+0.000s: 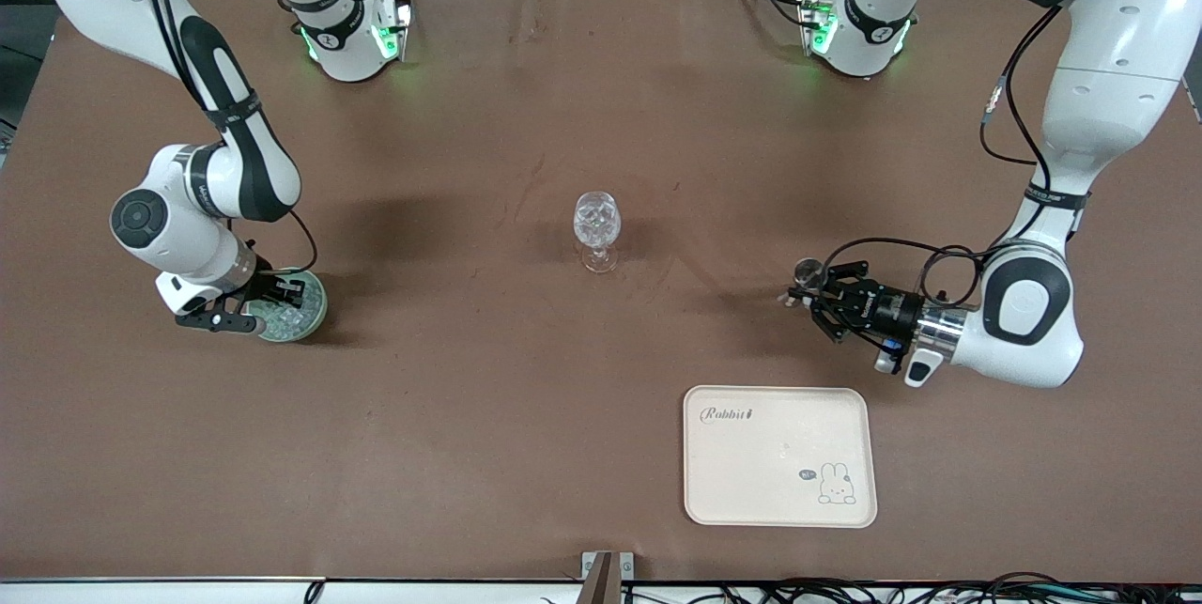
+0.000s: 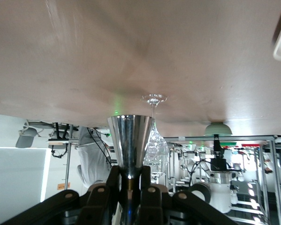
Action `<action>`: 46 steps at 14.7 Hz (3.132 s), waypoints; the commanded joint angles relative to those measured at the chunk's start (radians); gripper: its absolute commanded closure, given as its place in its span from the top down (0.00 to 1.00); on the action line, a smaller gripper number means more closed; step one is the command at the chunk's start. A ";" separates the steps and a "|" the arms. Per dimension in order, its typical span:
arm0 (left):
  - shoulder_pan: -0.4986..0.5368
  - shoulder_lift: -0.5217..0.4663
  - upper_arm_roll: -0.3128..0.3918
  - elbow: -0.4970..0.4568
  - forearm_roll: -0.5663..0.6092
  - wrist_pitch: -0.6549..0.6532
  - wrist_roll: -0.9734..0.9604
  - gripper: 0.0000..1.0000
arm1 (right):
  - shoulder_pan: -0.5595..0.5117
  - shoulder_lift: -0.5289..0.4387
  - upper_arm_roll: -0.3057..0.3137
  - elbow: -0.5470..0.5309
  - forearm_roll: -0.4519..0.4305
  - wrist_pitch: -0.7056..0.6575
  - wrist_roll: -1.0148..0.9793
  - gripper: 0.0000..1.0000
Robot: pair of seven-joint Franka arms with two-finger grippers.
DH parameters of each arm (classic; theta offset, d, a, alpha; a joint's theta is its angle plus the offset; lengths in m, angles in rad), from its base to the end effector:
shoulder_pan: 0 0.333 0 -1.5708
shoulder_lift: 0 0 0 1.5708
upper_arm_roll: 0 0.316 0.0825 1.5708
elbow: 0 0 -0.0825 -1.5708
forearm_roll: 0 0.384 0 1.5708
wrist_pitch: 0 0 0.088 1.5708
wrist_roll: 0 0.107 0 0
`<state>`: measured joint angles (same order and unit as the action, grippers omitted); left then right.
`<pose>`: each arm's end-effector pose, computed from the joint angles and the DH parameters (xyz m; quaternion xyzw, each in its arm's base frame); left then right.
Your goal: Pour wine and add ice with both arms
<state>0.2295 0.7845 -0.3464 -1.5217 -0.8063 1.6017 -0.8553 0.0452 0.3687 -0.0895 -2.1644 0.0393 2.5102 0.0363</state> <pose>0.6429 -0.1166 0.2286 0.7055 0.4258 -0.4874 0.2888 0.5632 -0.0255 0.2219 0.9985 -0.0534 -0.0105 0.0047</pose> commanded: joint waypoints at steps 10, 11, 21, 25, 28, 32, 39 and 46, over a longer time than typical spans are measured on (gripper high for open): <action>-0.243 -0.303 -0.006 -0.159 -0.005 0.210 -0.306 0.01 | -0.053 -0.309 0.001 0.326 0.013 -0.548 0.071 0.00; -0.274 -0.329 -0.003 -0.181 0.004 0.219 -0.320 0.01 | -0.065 -0.326 0.002 0.377 0.013 -0.617 0.071 0.00; -0.447 -0.375 -0.006 -0.198 0.193 0.363 -0.599 0.01 | -0.090 -0.335 -0.007 0.735 -0.045 -1.070 0.027 0.01; -0.493 -0.378 -0.008 -0.184 0.291 0.391 -0.720 0.01 | -0.082 -0.335 -0.010 0.729 -0.039 -1.077 0.027 0.01; -0.498 -0.381 -0.008 -0.173 0.326 0.423 -0.795 0.01 | -0.081 -0.335 -0.010 0.729 -0.038 -1.073 0.028 0.01; -0.550 -0.373 -0.006 -0.173 0.381 0.460 -0.869 0.00 | -0.081 -0.333 -0.006 0.738 -0.039 -1.084 0.034 0.00; -0.587 -0.373 -0.008 -0.160 0.504 0.462 -1.034 0.00 | -0.081 -0.333 -0.003 0.745 -0.036 -1.090 0.031 0.01; -0.631 -0.369 -0.006 -0.153 0.607 0.460 -1.114 0.00 | -0.081 -0.333 -0.003 0.744 -0.035 -1.088 0.030 0.01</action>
<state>-0.3819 0.4221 -0.3585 -1.6799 -0.2398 2.0586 -1.9380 -0.0378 0.0357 -0.0907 -1.4317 0.0032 1.4343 0.0723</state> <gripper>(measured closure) 0.789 0.727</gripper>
